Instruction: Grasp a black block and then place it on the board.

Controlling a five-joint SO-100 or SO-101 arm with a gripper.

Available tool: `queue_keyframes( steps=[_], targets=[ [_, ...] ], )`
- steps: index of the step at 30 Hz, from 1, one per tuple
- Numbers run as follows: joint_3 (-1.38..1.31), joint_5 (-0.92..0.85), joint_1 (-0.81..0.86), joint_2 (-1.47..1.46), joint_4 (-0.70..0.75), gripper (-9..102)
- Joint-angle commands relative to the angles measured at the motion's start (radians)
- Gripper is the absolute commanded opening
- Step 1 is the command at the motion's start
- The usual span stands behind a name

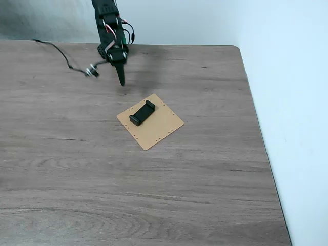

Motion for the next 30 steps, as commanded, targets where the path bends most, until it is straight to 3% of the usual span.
queue_keyframes(
  steps=[1, 9, 15, 30],
  targets=[
    [0.077, 0.048, 0.034, 0.133, 0.035, 0],
    [0.264, 0.164, 0.074, 0.413, 0.071, 0],
    [0.471, 0.063, 0.087, 0.629, 0.032, 0],
    [0.781, 0.089, 0.123, 0.93, 0.078, 0]
  ],
)
